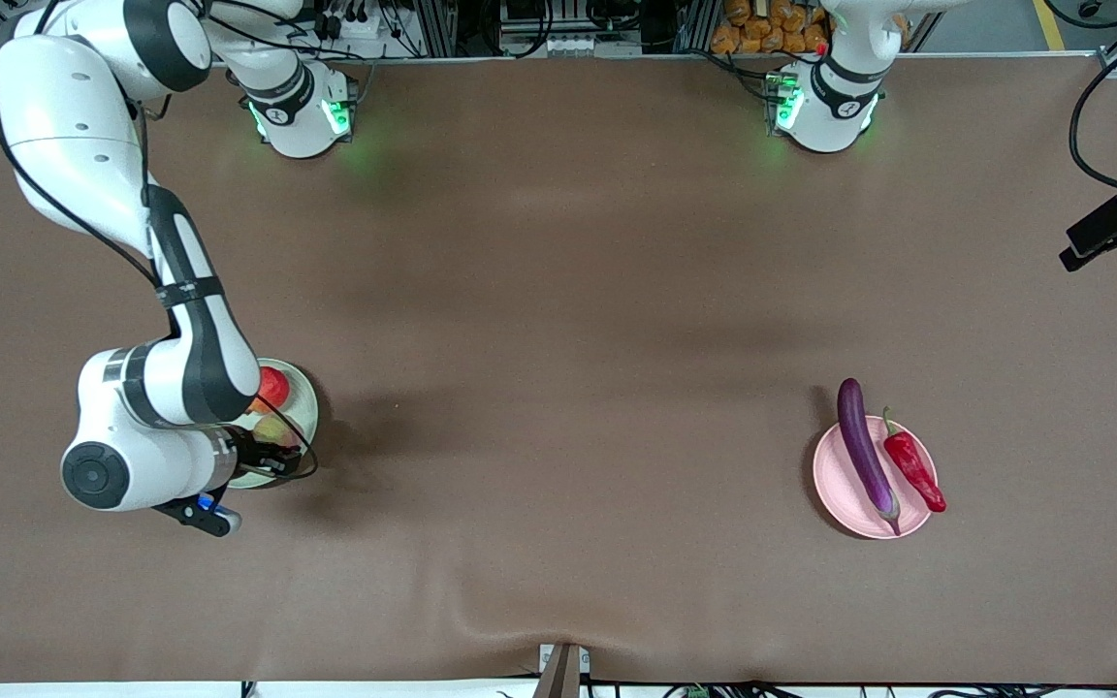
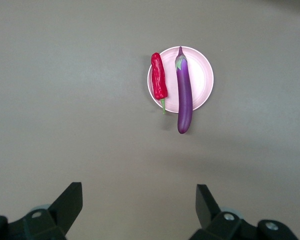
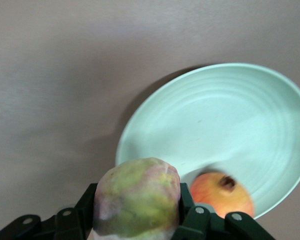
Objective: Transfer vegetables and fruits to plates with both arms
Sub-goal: 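Carry the mango to the green plate while the left gripper withdraws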
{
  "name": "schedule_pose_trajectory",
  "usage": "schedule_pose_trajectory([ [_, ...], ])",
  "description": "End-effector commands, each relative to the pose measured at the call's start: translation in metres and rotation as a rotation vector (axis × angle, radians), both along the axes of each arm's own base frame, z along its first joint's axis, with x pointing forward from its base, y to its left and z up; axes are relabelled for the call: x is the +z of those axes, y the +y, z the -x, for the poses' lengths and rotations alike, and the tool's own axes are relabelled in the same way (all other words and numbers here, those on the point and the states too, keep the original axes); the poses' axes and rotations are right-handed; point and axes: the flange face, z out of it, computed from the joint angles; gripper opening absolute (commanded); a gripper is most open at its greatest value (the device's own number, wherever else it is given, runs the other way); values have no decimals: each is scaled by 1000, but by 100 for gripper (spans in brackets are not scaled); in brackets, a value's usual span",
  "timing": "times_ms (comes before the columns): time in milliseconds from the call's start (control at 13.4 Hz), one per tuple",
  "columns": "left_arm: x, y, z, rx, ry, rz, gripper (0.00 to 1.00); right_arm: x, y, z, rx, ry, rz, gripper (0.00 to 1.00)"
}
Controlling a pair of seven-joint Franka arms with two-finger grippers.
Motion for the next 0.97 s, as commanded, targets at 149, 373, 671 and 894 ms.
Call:
schedule_pose_trajectory([
  [149, 3, -4, 6, -11, 5, 13, 100, -28, -17, 14, -14, -6, -68, 68],
  [373, 5, -3, 8, -10, 2, 13, 100, -8, -9, 8, -29, -21, -114, 100],
  [671, 5, -1, 8, -5, 2, 12, 100, 88, -9, -11, 9, -28, -119, 100],
  [894, 5, -5, 14, -9, 36, 12, 100, 168, -5, -4, 30, -58, -123, 100],
])
